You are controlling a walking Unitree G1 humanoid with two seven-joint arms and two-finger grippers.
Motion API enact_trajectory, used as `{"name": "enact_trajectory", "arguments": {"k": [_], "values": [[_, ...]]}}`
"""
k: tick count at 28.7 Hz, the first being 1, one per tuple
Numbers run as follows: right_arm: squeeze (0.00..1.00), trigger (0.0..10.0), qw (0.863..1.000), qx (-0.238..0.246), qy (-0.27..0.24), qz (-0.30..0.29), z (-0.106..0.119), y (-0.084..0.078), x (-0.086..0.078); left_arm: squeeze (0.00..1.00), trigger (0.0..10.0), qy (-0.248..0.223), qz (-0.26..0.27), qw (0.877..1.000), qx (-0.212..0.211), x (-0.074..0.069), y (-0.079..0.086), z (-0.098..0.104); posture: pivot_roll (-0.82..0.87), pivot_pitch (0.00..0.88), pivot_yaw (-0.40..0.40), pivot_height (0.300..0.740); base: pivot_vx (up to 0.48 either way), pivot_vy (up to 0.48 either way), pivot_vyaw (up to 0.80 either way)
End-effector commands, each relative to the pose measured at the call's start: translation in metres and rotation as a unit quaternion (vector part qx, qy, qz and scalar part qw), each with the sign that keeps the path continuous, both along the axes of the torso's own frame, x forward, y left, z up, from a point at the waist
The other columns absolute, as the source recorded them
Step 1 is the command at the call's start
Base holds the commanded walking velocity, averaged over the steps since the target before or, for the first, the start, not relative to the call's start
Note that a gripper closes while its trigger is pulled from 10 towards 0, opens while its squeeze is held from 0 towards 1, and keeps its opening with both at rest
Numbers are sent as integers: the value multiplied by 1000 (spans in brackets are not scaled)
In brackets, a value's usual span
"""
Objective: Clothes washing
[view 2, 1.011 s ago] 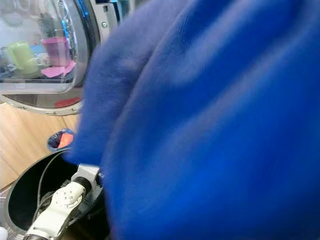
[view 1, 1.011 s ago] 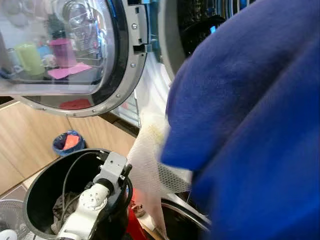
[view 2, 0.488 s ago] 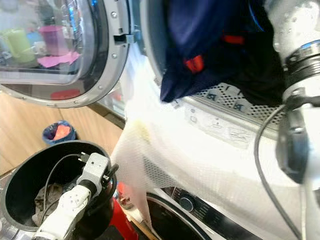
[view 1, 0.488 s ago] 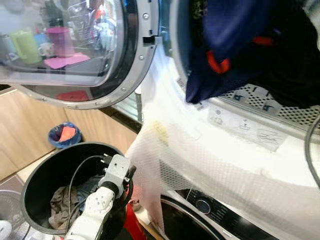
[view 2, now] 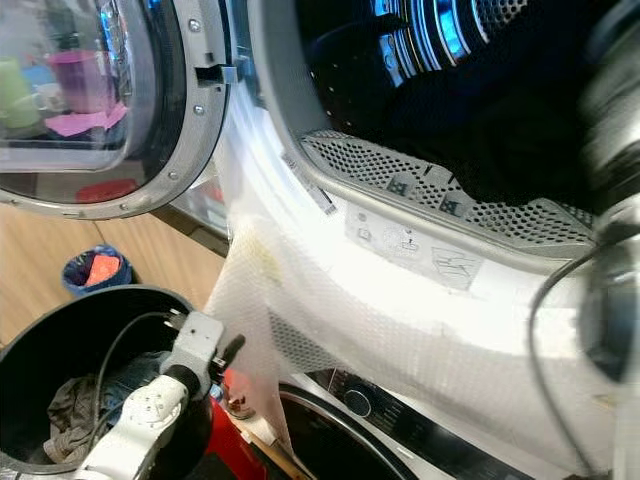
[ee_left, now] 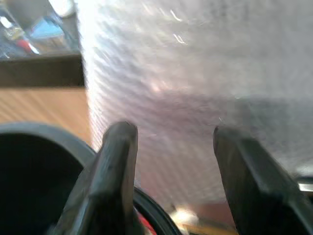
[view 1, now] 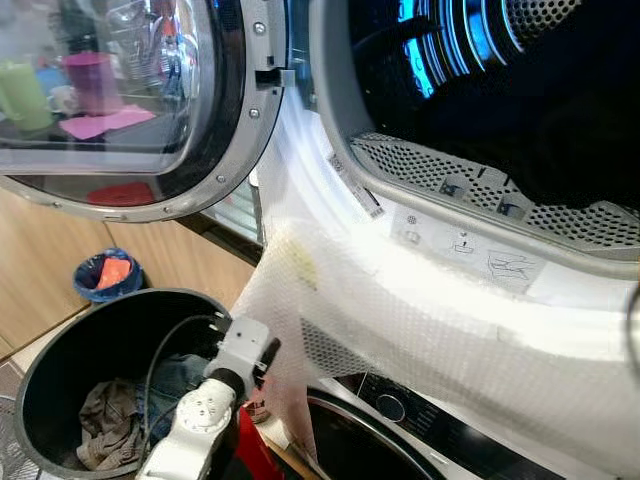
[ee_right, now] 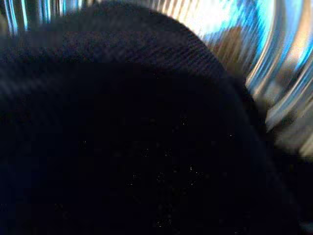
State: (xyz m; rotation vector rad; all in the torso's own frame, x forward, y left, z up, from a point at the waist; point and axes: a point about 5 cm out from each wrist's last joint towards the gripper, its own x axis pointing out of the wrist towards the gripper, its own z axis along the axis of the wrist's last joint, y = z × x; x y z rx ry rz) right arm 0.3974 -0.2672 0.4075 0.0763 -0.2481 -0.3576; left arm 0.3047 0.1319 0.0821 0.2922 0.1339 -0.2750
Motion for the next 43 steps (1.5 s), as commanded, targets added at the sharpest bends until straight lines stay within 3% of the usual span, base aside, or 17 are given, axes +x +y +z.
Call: {"name": "enact_trajectory", "arguments": {"k": [1, 2, 3, 7, 13, 16, 17, 20, 26, 30, 32, 36, 40, 43], "values": [[0, 10000, 999, 14, 10, 34, -5, 8, 4, 0, 10000, 17, 4, 1000, 13, -2, 6, -5, 137, 21, -14, 740, 0, 0, 0], [290, 10000, 999, 13, 15, 33, -8, 9, 5, 0, 10000, 18, 5, 1000, 12, -2, 6, -5, 135, 21, -12, 740, 0, 0, 0], [1000, 10000, 999, -2, 23, 38, -11, 13, 7, 0, 10000, 17, 4, 1000, 13, -2, 6, -5, 135, 21, -12, 740, 0, 0, 0], [1000, 10000, 998, 2, 18, 56, -10, 19, 8, 0, 10000, 20, -2, 1000, 13, -3, 5, -5, 128, 27, -8, 740, 0, 0, 0], [1000, 10000, 998, -15, -23, 58, 16, 15, 0, 0, 10000, 24, -7, 1000, 13, -3, 4, -4, 127, 31, -6, 740, 0, 0, 0], [1000, 10000, 994, -62, -25, 85, 28, 18, -4, 0, 10000, 26, -11, 1000, 12, -4, 2, -4, 123, 33, -6, 740, 0, 0, 0], [1000, 10000, 991, -105, -17, 84, 31, 16, -6, 0, 10000, 27, -11, 1000, 11, -3, 2, -4, 118, 35, -3, 740, 0, 0, 0], [1000, 10000, 986, -145, -8, 82, 34, 9, -10, 0, 10000, 28, -13, 999, 12, -3, 1, -4, 110, 34, 1, 740, 0, 0, 0], [1000, 10000, 977, -182, 23, 106, 27, 5, -10, 0, 10000, 27, -17, 999, 12, -2, 1, -3, 111, 34, -4, 740, 0, 0, 0], [1000, 10000, 992, -87, -12, 90, 20, 4, -16, 0, 10000, 30, -17, 999, 11, -3, 1, -4, 93, 37, -5, 740, 0, 0, 0], [1000, 10000, 994, -12, -38, 102, 16, 17, -22, 0, 10000, 30, -17, 999, 11, -3, 1, -3, 90, 39, -5, 740, 0, 0, 0], [1000, 10000, 989, 59, -60, 119, 8, 43, -32, 0, 10000, 29, -15, 999, 12, -1, 1, -3, 76, 42, -8, 740, 0, 0, 0], [1000, 10000, 988, 63, -81, 113, 0, 75, -52, 0, 10000, 25, -8, 1000, 9, 0, 1, -1, 74, 43, -15, 740, 0, 0, 0], [1000, 10000, 989, 62, -87, 100, -2, 79, -63, 0, 10000, 25, -6, 1000, 8, -1, 0, -2, 76, 41, -23, 740, 0, 0, 0]]}}
